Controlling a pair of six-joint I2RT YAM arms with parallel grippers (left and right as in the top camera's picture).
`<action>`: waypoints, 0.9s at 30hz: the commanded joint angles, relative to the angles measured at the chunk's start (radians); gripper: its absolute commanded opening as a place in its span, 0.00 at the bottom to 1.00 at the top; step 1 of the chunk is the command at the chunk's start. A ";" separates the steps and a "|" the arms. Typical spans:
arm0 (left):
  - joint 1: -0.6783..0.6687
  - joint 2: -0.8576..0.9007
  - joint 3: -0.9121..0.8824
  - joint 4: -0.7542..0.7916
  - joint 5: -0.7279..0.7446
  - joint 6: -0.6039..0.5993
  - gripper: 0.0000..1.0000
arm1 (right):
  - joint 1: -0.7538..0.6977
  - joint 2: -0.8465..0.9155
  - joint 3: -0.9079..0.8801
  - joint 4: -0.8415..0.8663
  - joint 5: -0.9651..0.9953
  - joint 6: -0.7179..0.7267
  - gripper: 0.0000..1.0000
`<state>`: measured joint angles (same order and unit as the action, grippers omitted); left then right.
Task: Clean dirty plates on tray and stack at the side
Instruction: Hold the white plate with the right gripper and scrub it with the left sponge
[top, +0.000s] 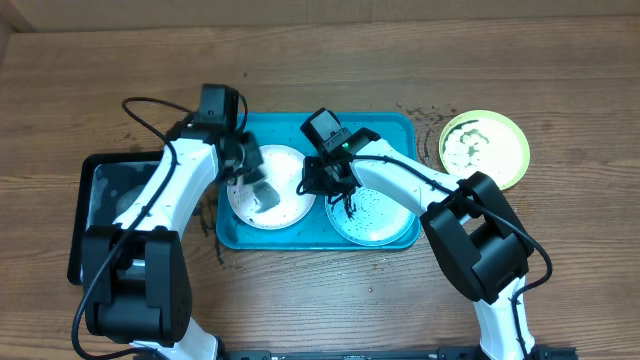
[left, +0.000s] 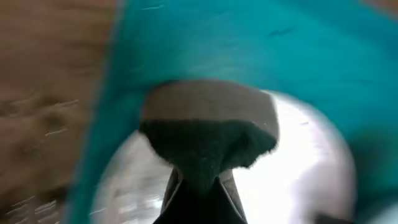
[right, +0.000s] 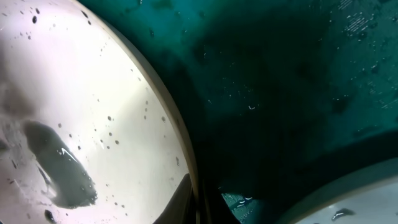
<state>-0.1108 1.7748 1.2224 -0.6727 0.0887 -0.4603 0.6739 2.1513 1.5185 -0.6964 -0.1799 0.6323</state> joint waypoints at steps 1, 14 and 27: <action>-0.023 0.039 0.013 0.021 0.235 -0.010 0.04 | 0.001 0.019 -0.019 -0.016 0.021 0.000 0.04; -0.023 0.198 0.017 -0.042 0.053 -0.061 0.04 | 0.001 0.019 -0.019 -0.021 0.022 -0.008 0.04; 0.021 0.107 0.215 -0.322 -0.380 -0.044 0.04 | 0.001 0.019 -0.019 -0.021 0.054 -0.008 0.04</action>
<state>-0.0998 1.9347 1.3537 -0.9668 -0.1425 -0.5167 0.6739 2.1498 1.5185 -0.6991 -0.1799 0.6285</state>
